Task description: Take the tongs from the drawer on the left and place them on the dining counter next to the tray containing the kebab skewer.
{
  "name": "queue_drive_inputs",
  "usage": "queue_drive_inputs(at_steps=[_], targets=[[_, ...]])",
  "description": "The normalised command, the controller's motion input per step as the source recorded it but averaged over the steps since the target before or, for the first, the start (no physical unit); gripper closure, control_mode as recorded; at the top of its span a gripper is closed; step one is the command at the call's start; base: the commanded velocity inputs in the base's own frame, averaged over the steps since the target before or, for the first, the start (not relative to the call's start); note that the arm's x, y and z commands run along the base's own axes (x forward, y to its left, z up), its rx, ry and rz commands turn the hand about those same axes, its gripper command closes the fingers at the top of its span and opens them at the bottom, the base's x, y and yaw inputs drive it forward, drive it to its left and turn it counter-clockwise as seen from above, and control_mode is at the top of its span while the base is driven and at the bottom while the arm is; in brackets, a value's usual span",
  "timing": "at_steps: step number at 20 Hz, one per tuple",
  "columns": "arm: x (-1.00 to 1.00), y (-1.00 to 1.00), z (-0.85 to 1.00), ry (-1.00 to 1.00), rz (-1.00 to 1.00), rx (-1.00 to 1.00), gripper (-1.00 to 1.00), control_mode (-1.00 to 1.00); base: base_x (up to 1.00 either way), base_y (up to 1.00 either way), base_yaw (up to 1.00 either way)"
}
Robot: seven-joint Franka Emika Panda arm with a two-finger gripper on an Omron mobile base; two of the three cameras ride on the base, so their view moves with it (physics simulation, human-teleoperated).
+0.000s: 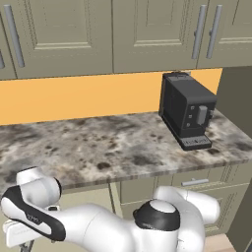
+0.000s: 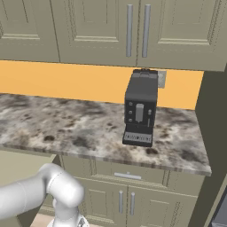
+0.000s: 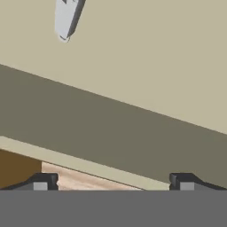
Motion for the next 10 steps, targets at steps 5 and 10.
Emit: queue_drive_inputs(at_steps=[5, 10], targets=[[0.06, 0.00, 0.00, -0.15, -0.08, -0.10, -1.00, -1.00, 0.00, 0.00, 0.00], [0.25, 0.00, -0.07, -0.14, -0.06, -0.06, -1.00, -1.00, 0.00, 0.00, 0.00]])
